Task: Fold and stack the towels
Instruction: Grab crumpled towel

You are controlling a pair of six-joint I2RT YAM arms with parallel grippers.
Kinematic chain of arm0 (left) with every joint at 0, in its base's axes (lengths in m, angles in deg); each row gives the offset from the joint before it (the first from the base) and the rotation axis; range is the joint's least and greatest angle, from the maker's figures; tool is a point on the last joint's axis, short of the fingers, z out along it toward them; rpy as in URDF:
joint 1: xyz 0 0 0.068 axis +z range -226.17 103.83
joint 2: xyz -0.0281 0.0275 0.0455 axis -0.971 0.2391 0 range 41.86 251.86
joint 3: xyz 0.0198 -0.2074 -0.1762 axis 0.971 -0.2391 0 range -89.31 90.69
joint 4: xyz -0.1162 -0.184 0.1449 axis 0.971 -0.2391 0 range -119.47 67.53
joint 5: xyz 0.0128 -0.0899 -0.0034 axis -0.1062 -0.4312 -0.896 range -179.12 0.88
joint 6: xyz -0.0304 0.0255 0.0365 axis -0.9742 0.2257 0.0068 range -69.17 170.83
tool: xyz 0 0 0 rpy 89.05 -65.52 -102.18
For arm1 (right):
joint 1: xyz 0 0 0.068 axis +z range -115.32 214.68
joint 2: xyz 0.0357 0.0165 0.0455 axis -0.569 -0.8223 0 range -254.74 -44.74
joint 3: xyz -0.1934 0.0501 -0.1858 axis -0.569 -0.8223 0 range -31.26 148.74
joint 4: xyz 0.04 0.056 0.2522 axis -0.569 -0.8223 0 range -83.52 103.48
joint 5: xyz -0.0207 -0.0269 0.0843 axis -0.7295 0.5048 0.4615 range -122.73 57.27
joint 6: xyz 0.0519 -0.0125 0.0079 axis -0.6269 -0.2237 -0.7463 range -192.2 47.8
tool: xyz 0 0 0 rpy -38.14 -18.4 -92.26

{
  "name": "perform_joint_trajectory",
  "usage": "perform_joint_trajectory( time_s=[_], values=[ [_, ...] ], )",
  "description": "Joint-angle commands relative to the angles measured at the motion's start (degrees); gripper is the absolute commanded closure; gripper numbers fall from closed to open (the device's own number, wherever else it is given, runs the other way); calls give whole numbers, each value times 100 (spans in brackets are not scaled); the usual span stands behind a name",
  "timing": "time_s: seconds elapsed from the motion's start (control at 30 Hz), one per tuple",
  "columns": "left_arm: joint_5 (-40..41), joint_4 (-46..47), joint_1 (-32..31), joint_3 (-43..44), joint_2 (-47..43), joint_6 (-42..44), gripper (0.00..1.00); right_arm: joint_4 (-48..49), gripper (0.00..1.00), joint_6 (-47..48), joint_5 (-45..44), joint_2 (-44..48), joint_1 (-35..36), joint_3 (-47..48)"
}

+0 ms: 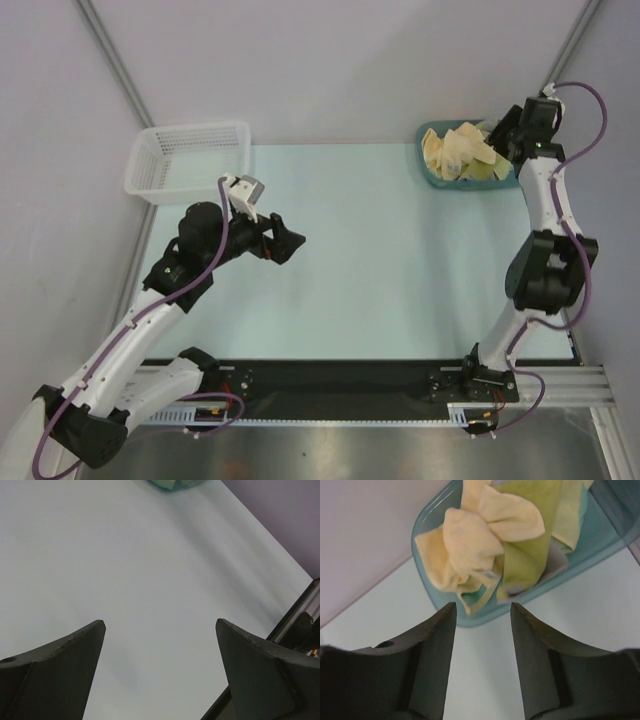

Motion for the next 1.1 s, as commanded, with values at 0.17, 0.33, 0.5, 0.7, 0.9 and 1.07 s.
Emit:
perform_joint_trajectory(
  time_s=[0.17,0.33,0.5,0.7,0.9,1.07],
  values=[
    [-75,106,13,20,64,60,0,511,47,58,988,-1888,-182,1651],
    [-111,80,13,29,169,51,0,1056,47,505,1261,-2732,-191,2064],
    [-102,45,13,46,309,60,0,1101,45,867,1375,-3444,-182,2792],
    [-67,-17,13,152,476,104,0,1109,46,1017,1674,-4025,-156,3199],
    [-58,-17,13,178,547,122,0,1119,79,1122,1587,-3877,-138,3313],
    [-128,27,13,135,512,69,0,863,100,1140,1656,-3192,-59,3533]
  ],
)
